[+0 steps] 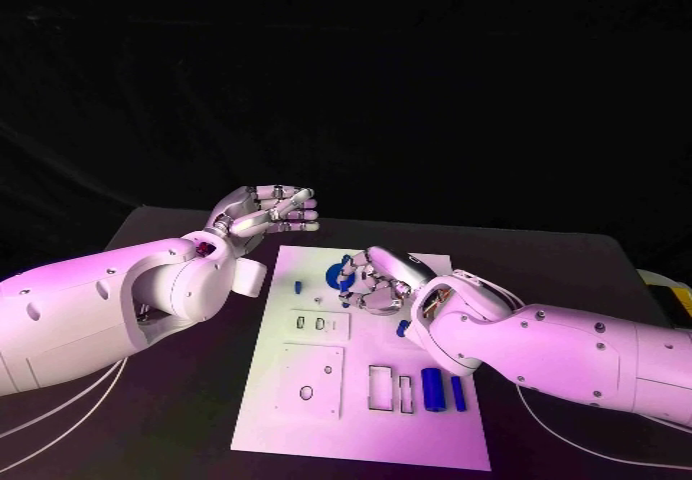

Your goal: Assemble the parts on the task board

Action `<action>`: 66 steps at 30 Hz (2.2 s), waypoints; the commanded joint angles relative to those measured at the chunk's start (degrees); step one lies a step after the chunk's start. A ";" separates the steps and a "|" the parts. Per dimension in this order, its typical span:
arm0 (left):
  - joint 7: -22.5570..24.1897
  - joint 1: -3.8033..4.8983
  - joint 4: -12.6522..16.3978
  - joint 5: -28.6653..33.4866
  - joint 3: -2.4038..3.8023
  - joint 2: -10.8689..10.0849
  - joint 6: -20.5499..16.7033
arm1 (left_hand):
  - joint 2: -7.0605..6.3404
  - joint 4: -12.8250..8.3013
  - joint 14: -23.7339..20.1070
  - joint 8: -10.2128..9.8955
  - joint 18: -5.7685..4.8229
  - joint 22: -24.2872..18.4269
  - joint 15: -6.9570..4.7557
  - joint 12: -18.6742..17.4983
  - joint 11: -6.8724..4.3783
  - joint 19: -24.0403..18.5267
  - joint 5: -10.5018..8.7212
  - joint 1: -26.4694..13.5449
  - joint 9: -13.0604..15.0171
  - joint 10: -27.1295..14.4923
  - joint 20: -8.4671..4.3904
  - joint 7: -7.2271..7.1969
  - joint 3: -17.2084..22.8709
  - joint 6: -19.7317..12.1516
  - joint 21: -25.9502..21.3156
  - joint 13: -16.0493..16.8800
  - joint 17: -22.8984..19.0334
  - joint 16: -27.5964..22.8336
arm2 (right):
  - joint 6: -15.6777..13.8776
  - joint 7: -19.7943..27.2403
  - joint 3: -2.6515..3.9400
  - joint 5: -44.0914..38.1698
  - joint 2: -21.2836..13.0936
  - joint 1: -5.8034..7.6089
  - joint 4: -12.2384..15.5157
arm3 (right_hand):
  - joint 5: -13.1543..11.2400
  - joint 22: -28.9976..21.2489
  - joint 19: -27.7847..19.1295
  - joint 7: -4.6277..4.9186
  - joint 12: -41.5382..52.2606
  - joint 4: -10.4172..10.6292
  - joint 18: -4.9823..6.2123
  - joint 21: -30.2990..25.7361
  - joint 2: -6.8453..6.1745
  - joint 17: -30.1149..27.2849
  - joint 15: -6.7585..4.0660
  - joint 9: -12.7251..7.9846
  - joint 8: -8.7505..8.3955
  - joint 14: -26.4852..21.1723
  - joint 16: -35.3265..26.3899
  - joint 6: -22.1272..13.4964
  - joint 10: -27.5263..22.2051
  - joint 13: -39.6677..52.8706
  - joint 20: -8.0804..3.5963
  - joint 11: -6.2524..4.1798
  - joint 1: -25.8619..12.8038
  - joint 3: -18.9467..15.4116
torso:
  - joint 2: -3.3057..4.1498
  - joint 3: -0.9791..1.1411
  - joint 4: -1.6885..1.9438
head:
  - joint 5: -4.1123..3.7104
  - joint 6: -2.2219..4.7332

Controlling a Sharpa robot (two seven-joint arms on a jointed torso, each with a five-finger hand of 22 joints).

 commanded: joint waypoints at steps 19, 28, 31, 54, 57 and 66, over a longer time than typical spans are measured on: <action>0.29 0.05 0.14 0.12 0.04 0.36 1.02 | -0.32 0.29 -0.08 -0.28 0.70 -0.12 0.24 -0.21 0.09 -0.37 -0.31 0.14 -0.06 -0.23 0.10 2.20 0.04 -0.43 -0.31 -0.03 0.07 -0.39 | 4.43 -4.65 -0.31 -8.38 3.89 -2.88 -2.09 | -0.90 6.39 -0.30 -1.04 -0.11 0.00 -0.41 -0.37 -0.32 14.50 -0.47 2.23 2.62 5.86 0.12 0.71 0.07 5.94 -0.38 -0.60 -0.90 -0.23 | 0.02 0.04 -0.01 | 1.80 -1.41; 0.25 0.05 0.02 0.12 0.05 0.61 1.09 | -0.31 0.28 -0.09 -0.29 0.70 -0.14 0.25 -0.20 0.09 -0.41 -0.31 0.13 -0.06 -0.24 0.12 2.20 0.02 -0.43 -0.33 -0.02 0.09 -0.41 | 5.50 -5.10 -0.32 -9.53 4.21 -3.32 -2.18 | -0.91 6.44 -0.25 -1.08 -0.13 0.07 -0.42 -0.37 -0.98 14.52 -0.52 2.34 2.90 5.86 0.12 0.60 0.06 5.94 -0.44 -0.64 -1.51 -0.68 | 0.03 0.03 -0.07 | 2.06 -1.78; 0.25 0.06 0.00 0.12 0.05 0.61 1.09 | -0.31 0.28 -0.09 -0.29 0.70 -0.14 0.25 -0.20 0.09 -0.41 -0.31 0.13 -0.06 -0.24 0.12 2.20 0.02 -0.43 -0.33 -0.02 0.09 -0.41 | 5.74 -5.16 -0.34 -9.78 4.30 -3.46 -2.15 | -0.91 6.45 -0.25 -1.08 -0.14 0.09 -0.43 -0.37 -1.08 14.57 -0.52 2.35 2.93 5.87 0.13 0.57 0.06 5.94 -0.45 -0.64 -1.61 -0.75 | 0.01 0.07 0.06 | 2.09 -1.90; 0.09 0.06 0.01 0.12 0.05 0.38 1.05 | -0.26 0.25 -0.11 -0.30 0.70 -0.18 0.25 -0.20 0.09 -0.49 -0.29 0.14 -0.06 -0.26 0.14 2.20 0.01 -0.44 -0.37 -0.02 0.13 -0.47 | 7.00 -5.85 -0.47 -10.60 5.02 -3.97 -3.24 | -1.16 6.00 -0.59 -0.70 -0.82 0.32 -0.30 -0.95 -2.67 14.15 -0.34 2.25 2.89 5.78 0.04 -0.65 -0.66 5.18 -0.39 -0.35 -2.80 -1.88 | 0.01 0.04 0.07 | 2.48 -2.47; 0.08 0.06 0.01 0.12 0.05 0.35 1.04 | -0.26 0.25 -0.11 -0.30 0.70 -0.18 0.25 -0.20 0.09 -0.49 -0.29 0.14 -0.06 -0.26 0.14 2.20 0.01 -0.44 -0.37 -0.02 0.13 -0.47 | 7.01 -5.85 -0.48 -10.71 5.04 -4.01 -3.25 | -0.76 5.86 -0.71 -0.44 -1.12 0.41 -0.25 -1.15 -3.13 14.07 -0.17 2.14 2.70 5.77 0.02 -1.35 -1.01 4.84 -0.27 -0.13 -3.07 -2.28 | 0.03 0.04 0.06 | 2.62 -2.44; 0.07 0.06 -0.01 0.12 0.05 0.29 1.02 | -0.26 0.25 -0.11 -0.30 0.70 -0.18 0.25 -0.20 0.09 -0.49 -0.29 0.14 -0.06 -0.26 0.14 2.20 0.01 -0.44 -0.37 -0.02 0.13 -0.47 | 6.93 -5.76 -0.51 -10.92 5.06 -4.08 -3.30 | -0.66 5.45 -1.04 0.27 -1.74 0.74 -0.14 -1.71 -3.98 13.79 0.37 1.80 2.14 5.70 -0.05 -3.04 -1.81 4.15 0.17 0.51 -3.64 -3.26 | 0.02 0.02 0.07 | 2.78 -2.50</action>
